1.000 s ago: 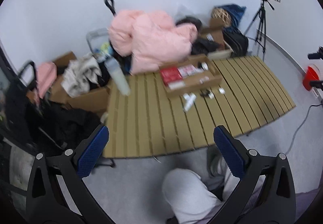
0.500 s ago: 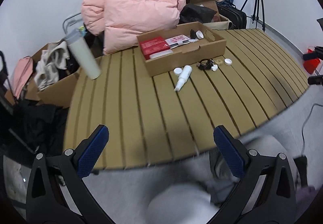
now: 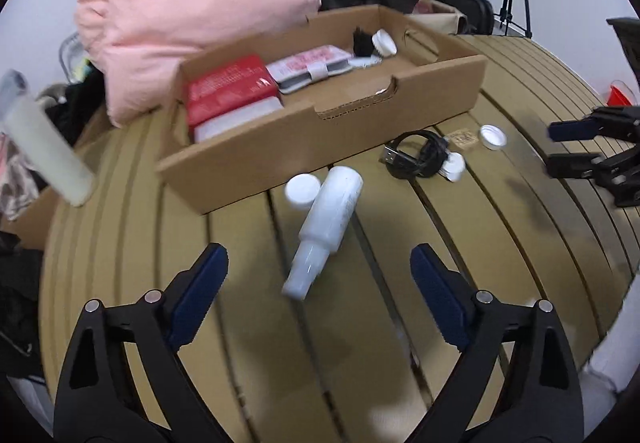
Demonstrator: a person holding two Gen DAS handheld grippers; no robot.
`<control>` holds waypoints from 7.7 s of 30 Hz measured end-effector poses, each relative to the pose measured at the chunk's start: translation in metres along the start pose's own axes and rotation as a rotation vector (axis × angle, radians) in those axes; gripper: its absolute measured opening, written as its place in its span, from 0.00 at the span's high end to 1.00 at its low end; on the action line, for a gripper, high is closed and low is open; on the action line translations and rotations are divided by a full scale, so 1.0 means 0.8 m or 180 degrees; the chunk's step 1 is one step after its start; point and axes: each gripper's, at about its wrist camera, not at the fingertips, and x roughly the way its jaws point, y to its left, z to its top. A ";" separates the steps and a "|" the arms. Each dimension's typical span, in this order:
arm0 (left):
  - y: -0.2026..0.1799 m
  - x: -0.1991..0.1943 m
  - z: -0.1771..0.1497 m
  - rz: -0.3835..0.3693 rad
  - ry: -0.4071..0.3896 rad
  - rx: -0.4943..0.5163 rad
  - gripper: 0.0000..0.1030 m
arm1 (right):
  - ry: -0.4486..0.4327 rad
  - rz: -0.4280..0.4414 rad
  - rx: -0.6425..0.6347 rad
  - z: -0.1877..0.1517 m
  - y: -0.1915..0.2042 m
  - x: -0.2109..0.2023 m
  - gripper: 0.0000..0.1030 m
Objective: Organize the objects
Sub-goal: 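Grasp the white spray bottle with the left tool while the right tool grasps a white round lid, then carry the spray bottle with the left tool into the tray while the right tool drops the lid there, then open both tools and withdraw them from the tray, then grasp a small white cap with the left tool while the right tool grasps the black cable, then lower the cap with the left tool into the tray while the right tool drops the cable there, then open both tools and pull them back from the tray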
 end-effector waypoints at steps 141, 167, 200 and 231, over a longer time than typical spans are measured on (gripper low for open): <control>0.059 0.005 0.006 -0.0078 -0.0075 -0.0731 0.27 | -0.0239 0.0016 0.0369 0.018 0.042 0.003 0.23; 0.084 -0.031 0.010 -0.0076 -0.0171 -0.0848 0.76 | -0.0234 0.0255 0.0298 0.074 0.067 0.038 0.76; 0.023 -0.074 0.122 -0.0561 0.0008 -0.0631 0.76 | -0.0504 0.0257 0.0240 0.089 0.024 -0.115 0.76; 0.109 -0.137 0.147 0.0019 0.0063 -0.0745 0.14 | -0.0207 -0.0061 0.0311 0.176 -0.021 -0.079 0.09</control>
